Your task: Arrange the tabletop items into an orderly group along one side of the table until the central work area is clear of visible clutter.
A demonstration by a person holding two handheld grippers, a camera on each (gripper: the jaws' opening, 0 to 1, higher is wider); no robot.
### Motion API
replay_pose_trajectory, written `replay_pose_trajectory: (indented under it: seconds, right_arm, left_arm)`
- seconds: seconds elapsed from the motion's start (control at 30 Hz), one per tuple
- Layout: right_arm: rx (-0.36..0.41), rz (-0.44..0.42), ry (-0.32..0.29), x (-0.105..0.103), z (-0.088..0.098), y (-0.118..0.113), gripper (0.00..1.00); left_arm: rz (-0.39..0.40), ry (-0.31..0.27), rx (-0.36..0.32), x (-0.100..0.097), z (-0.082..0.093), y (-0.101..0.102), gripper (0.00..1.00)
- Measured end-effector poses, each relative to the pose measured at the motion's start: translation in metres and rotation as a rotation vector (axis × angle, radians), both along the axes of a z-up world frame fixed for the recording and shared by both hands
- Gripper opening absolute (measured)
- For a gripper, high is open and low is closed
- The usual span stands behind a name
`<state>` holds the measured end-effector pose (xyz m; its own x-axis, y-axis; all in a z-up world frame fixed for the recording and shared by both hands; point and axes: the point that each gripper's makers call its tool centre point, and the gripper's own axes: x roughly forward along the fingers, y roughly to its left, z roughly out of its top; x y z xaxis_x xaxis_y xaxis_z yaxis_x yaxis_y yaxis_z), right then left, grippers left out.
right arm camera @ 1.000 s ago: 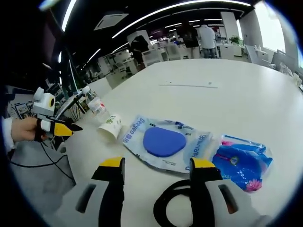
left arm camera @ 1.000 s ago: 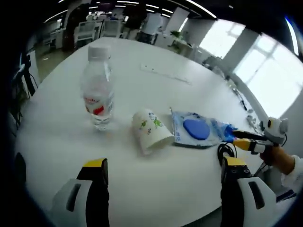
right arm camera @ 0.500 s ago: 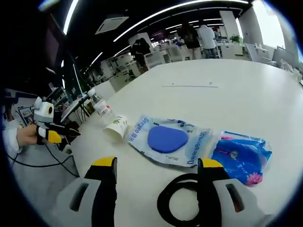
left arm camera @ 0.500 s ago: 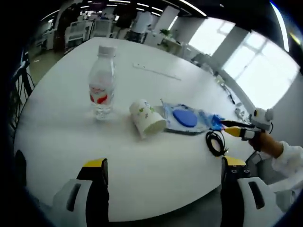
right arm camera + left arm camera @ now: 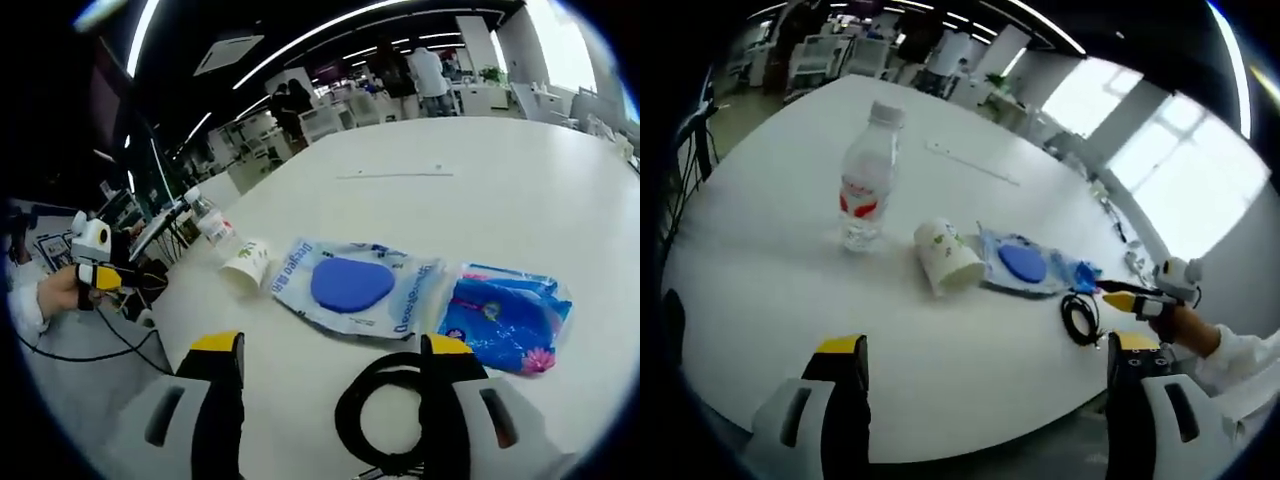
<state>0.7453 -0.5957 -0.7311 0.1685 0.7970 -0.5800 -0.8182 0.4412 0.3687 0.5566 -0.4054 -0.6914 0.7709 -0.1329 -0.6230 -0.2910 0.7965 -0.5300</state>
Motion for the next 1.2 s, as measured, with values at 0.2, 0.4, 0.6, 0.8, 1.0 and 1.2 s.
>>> replay_pose_trajectory:
  seconds: [0.2, 0.4, 0.6, 0.8, 1.0, 1.2]
  right_arm:
    - [-0.016, 0.035, -0.021, -0.002, 0.002, 0.008, 0.68]
    - [-0.001, 0.061, -0.053, -0.006, 0.016, 0.028, 0.65]
    - [-0.03, 0.18, -0.124, -0.027, 0.02, 0.062, 0.63]
    - [-0.074, 0.342, -0.225, -0.053, 0.016, 0.106, 0.57]
    - [-0.121, 0.446, -0.34, -0.057, 0.006, 0.157, 0.51]
    - [-0.158, 0.476, -0.378, -0.061, -0.01, 0.191, 0.45]
  left_arm:
    - [0.0, -0.003, -0.034, -0.002, -0.003, -0.005, 0.97]
    - [-0.017, 0.002, 0.009, -0.002, -0.001, -0.002, 0.95]
    - [0.0, -0.008, -0.033, -0.002, 0.002, -0.001, 0.96]
    - [0.022, -0.015, -0.058, -0.006, 0.003, 0.009, 0.96]
    - [0.063, -0.041, -0.086, -0.008, 0.009, 0.017, 0.95]
    - [0.035, -0.061, -0.07, -0.002, 0.014, 0.013, 0.94]
